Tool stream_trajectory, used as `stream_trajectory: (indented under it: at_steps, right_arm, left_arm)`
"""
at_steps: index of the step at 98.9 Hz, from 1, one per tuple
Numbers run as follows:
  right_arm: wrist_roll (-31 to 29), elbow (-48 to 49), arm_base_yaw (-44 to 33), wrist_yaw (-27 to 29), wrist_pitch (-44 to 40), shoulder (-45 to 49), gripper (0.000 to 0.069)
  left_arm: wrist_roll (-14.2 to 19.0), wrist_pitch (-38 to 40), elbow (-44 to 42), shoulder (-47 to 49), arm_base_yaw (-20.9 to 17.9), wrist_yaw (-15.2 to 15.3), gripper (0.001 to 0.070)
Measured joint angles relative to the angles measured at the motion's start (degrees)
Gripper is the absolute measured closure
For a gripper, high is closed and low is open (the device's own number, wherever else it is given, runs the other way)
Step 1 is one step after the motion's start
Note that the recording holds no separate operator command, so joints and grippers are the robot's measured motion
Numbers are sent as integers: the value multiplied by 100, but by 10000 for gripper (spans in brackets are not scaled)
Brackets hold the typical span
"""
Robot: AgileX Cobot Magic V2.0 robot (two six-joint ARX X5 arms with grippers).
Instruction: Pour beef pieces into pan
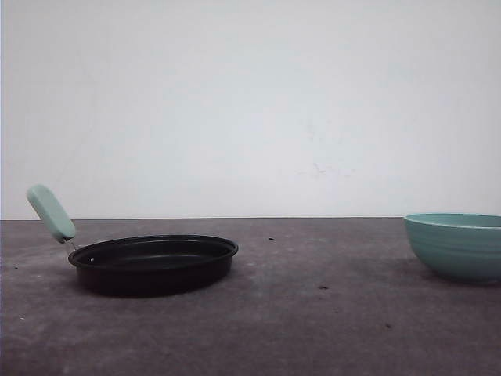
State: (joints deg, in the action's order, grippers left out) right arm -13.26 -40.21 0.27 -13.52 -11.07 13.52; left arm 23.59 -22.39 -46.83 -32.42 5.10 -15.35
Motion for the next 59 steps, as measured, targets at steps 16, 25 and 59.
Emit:
stream_trajectory:
  at_steps: [16, 25, 59]
  right_arm:
    - [103, -579, 0, -13, 48, 345, 686]
    - [105, -581, 0, -179, -254, 374, 686]
    - [-59, -898, 0, -144, -1585, 1215, 686]
  left_arm:
    - [-2, -9, -1045, -1097, 0, -568, 686]
    - [-2, -11, -1215, -1294, 0, -874, 686]
    - [-197, -446, -1215, -1285, 57, -1034, 686]
